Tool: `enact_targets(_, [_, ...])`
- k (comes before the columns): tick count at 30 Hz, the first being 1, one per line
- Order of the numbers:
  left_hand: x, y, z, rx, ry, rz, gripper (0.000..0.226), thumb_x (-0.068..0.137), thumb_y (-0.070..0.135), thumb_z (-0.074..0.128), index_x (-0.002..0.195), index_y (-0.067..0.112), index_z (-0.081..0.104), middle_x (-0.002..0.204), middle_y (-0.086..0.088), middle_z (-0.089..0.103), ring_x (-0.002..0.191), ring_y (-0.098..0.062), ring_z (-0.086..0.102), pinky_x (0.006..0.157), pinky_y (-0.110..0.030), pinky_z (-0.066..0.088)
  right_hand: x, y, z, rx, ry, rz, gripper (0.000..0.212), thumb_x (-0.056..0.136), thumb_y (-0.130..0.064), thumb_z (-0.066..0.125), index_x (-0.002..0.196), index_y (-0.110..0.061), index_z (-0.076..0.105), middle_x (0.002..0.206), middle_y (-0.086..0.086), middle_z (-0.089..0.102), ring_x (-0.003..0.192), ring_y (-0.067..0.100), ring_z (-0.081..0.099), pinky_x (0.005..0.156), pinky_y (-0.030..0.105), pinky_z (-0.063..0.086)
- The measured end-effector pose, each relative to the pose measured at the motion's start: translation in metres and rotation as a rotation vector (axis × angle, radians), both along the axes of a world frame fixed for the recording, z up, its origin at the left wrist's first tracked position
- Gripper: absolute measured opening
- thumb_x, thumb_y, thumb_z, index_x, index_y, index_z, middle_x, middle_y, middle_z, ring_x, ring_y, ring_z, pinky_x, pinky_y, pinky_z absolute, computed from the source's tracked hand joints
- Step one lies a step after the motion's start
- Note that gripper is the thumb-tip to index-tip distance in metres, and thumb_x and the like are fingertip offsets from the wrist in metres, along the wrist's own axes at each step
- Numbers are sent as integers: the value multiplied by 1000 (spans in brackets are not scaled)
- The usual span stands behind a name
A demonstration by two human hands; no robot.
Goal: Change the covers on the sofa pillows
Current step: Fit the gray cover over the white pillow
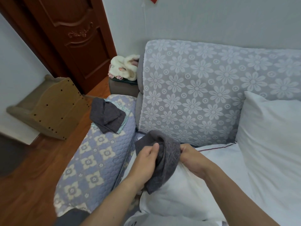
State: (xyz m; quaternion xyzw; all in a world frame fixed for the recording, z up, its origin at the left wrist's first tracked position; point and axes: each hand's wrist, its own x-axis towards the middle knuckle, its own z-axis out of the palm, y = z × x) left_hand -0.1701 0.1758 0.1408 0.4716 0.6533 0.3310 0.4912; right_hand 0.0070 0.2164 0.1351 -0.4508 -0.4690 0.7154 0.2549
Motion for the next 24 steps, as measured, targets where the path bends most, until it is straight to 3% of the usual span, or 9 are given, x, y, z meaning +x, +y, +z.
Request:
enact_targets(4, [-2, 0, -11, 64, -55, 53, 20, 107, 31, 47, 108, 34, 67, 105, 12, 73, 102, -8, 67, 90, -31, 51, 3, -2, 3, -42, 93, -7, 25, 86, 10, 64, 109, 2, 74, 113, 22, 72, 109, 37, 68, 99, 46, 53])
enact_targets(8, [2, -11, -20, 50, -87, 103, 26, 99, 9, 48, 98, 35, 54, 89, -1, 71, 76, -20, 60, 71, -38, 46, 7, -6, -1, -76, 159, -108, 27, 82, 10, 65, 109, 8, 71, 113, 26, 70, 105, 37, 68, 97, 48, 54])
enact_targets(11, [6, -20, -10, 144, -55, 85, 13, 100, 15, 51, 97, 27, 55, 89, 11, 66, 83, -7, 61, 78, -25, 46, 6, -4, 0, -70, 152, -117, 25, 84, 12, 62, 107, 9, 71, 111, 27, 71, 101, 35, 69, 91, 44, 56])
enact_targets(13, [6, -28, -8, 208, 41, 10, 12, 104, 23, 52, 93, 24, 54, 82, 9, 63, 76, -1, 58, 70, -18, 43, 5, -5, -2, -97, 200, -190, 27, 84, 10, 62, 111, 12, 68, 111, 28, 70, 98, 34, 69, 84, 40, 57])
enact_targets(17, [-5, -40, -35, 175, 232, -208, 30, 104, 20, 50, 76, 21, 41, 69, 15, 50, 65, 2, 44, 65, -29, 38, 3, -9, -8, -187, 280, -292, 27, 85, 9, 63, 112, 10, 67, 113, 32, 68, 96, 38, 68, 89, 47, 54])
enact_targets(19, [-14, -34, -42, 85, 207, -244, 28, 102, 19, 53, 75, 23, 46, 72, 14, 56, 73, -1, 50, 67, -29, 41, 3, -9, -6, -169, 212, -280, 25, 86, 10, 62, 111, 9, 68, 111, 30, 69, 96, 38, 69, 87, 46, 55])
enact_targets(21, [-20, -22, -35, 95, 139, -185, 13, 97, 23, 57, 87, 32, 57, 92, 10, 64, 92, -8, 62, 80, -24, 48, 3, -6, 0, -134, 155, -266, 24, 87, 11, 61, 110, 9, 69, 109, 28, 71, 96, 37, 70, 83, 43, 56])
enact_targets(24, [-20, -6, -7, 277, 91, -40, 30, 94, 18, 67, 115, 37, 58, 118, 11, 60, 110, -1, 60, 95, -19, 47, 2, -4, 8, -108, 134, -246, 24, 88, 11, 60, 110, 8, 70, 110, 26, 72, 100, 38, 70, 83, 41, 58])
